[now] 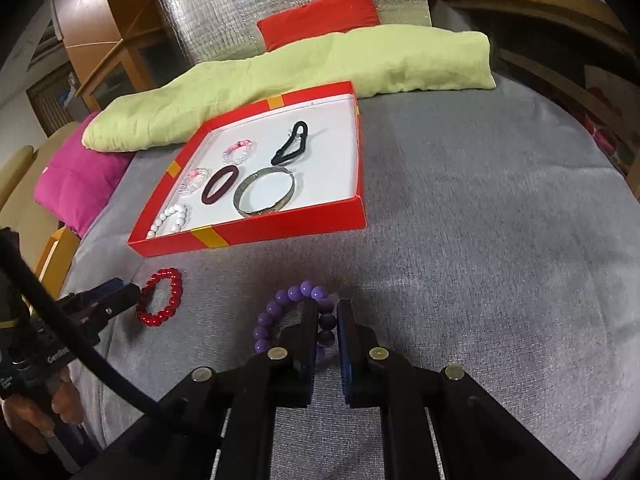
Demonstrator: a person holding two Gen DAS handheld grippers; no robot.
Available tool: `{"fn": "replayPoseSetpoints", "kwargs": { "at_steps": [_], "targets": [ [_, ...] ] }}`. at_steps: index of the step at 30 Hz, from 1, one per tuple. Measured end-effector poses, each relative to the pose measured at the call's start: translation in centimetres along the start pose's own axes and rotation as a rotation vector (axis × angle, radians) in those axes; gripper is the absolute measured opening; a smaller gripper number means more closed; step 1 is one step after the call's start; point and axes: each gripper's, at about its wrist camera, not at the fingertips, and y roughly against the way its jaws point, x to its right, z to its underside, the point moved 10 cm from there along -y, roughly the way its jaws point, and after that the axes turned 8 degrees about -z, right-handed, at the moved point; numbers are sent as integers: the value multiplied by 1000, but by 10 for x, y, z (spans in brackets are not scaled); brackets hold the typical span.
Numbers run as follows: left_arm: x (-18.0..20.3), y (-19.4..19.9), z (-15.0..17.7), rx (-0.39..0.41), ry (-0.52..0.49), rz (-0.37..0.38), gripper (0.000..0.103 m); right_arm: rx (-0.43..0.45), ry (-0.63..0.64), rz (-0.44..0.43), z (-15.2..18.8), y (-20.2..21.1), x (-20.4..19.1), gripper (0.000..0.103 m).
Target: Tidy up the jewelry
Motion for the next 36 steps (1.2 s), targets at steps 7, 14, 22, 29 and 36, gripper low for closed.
{"fn": "replayPoseSetpoints", "kwargs": {
  "at_steps": [7,14,22,29,36],
  "targets": [
    [11,-11,8,-29,-48,19,31,1,-33,19,-1,3,10,11],
    [19,-3,7,-12,-72,45,9,-13,-88,9,-1,6,18,23],
    [20,12,4,13,-74,76,9,-26,-84,11,0,1,16,24],
    [11,20,0,33,-64,75,9,-32,-43,36,3,-6,9,23],
    [-1,20,4,17,-38,68,9,-14,58,28,4,-11,-16,16]
  ]
}}
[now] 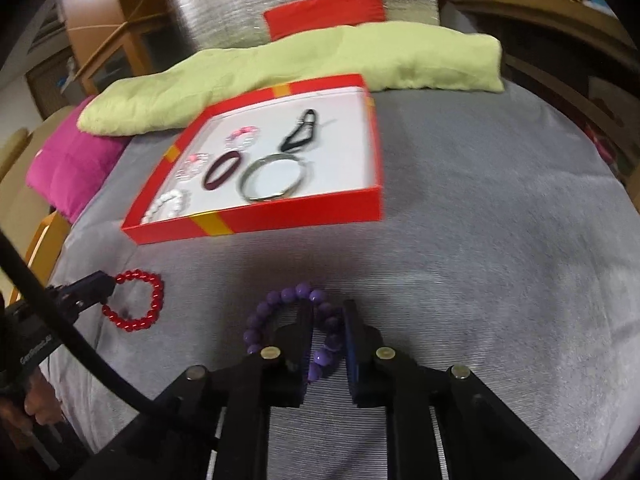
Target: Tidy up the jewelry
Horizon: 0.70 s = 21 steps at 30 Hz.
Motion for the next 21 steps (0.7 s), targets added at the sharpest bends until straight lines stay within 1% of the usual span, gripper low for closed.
{"fn": "replayPoseSetpoints", "kwargs": {
  "at_steps": [5,8,11,17,18,19,20,21],
  "targets": [
    [-6,3,-3,14,19,-9,9,62,47,-29,-8,9,-16,16],
    [-8,3,-4,21,28,-13,9,99,41,-42,-13,17,-17,16],
    [-10,-2,-2,8,18,-42,9,81,13,-45,-13,15,-12,15],
    [-22,-20,11,-82,41,-89,9,29,-63,-65,-8,13,2,16],
    [-24,-23,13,-94,48,-95,9,24,-70,-64,-7,13,4,18],
    [-26,-23,13,-95,59,-92,9,13,-78,-69,-6,12,5,22],
    [-26,-23,13,-95,64,-89,9,1,-85,-80,-4,11,5,31],
    [-26,-23,13,-95,68,-86,9,-4,-88,-85,-3,11,5,36]
  ]
}}
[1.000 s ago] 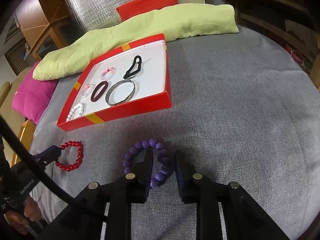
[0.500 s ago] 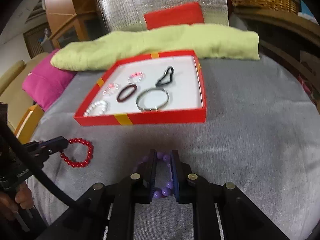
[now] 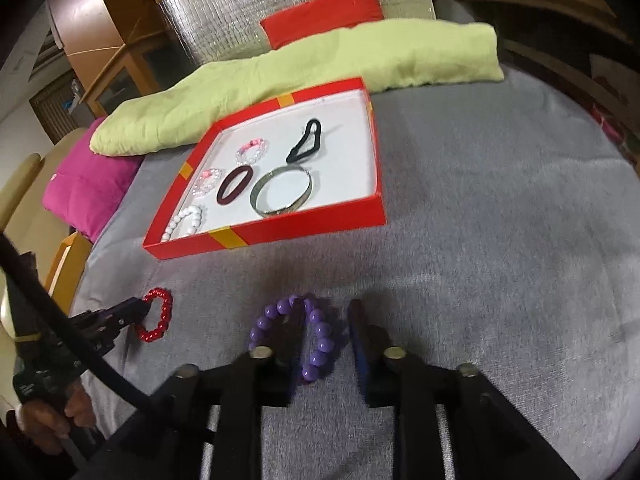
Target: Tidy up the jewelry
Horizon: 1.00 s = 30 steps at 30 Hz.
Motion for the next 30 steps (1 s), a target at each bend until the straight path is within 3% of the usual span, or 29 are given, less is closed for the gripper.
{"fn": "replayPoseSetpoints", "kwargs": {
  "at_steps": [2,3,10,17,18,19,20,23,28,29,30],
  "targets": [
    [-1,-1,1,-5,5,1,10,1,9,-7,1,2,-2,61],
    [0,-1,1,-5,6,3,10,9,17,-10,0,3,-4,63],
    [11,3,-1,13,-25,31,40,-46,96,-51,12,-5,-22,64],
    [18,-4,-2,26,-83,8,38,-89,215,10,26,-18,-30,63],
    [19,-4,-3,30,-87,6,33,-85,229,14,26,-18,-32,62],
    [20,-4,-3,30,-88,13,17,-84,245,23,27,-18,-32,55],
    [21,-5,-3,23,-83,30,10,-78,264,45,28,-18,-31,41],
    [20,-4,-4,32,-81,26,9,-64,298,89,27,-16,-28,23],
    [17,4,-11,74,-62,29,9,-38,273,93,20,-11,-22,20],
    [16,7,-13,85,-60,32,9,-28,267,90,18,-9,-22,11],
    [17,9,-15,94,-58,36,9,-16,258,81,15,-6,-22,11]
  ]
}}
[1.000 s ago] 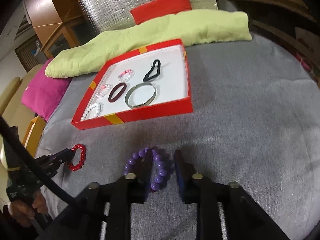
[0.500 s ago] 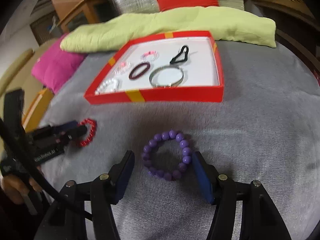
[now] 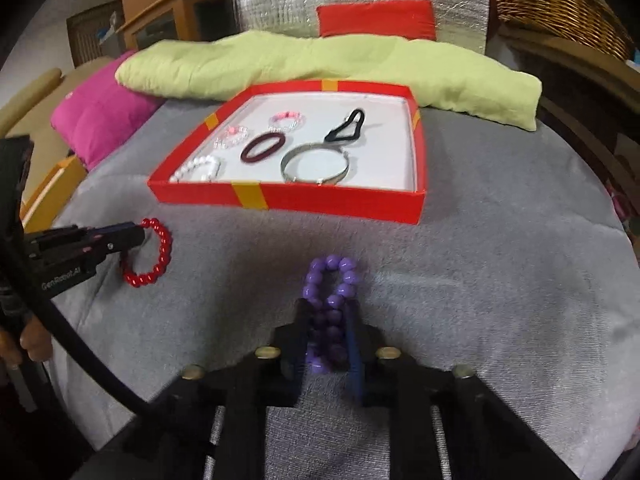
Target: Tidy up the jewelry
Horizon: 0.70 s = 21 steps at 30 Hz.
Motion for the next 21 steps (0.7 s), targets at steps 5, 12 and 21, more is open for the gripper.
{"fn": "replayPoseSetpoints", "kwargs": {
  "at_steps": [5,12,21],
  "targets": [
    [1,10,-7,41,5,14,9,47,-57,-45,-9,12,5,11],
    [4,28,-20,123,5,38,9,42,-135,-86,-12,13,15,11],
    [9,29,-20,126,-32,7,9,-23,-173,-109,-2,0,11,34]
  ]
}}
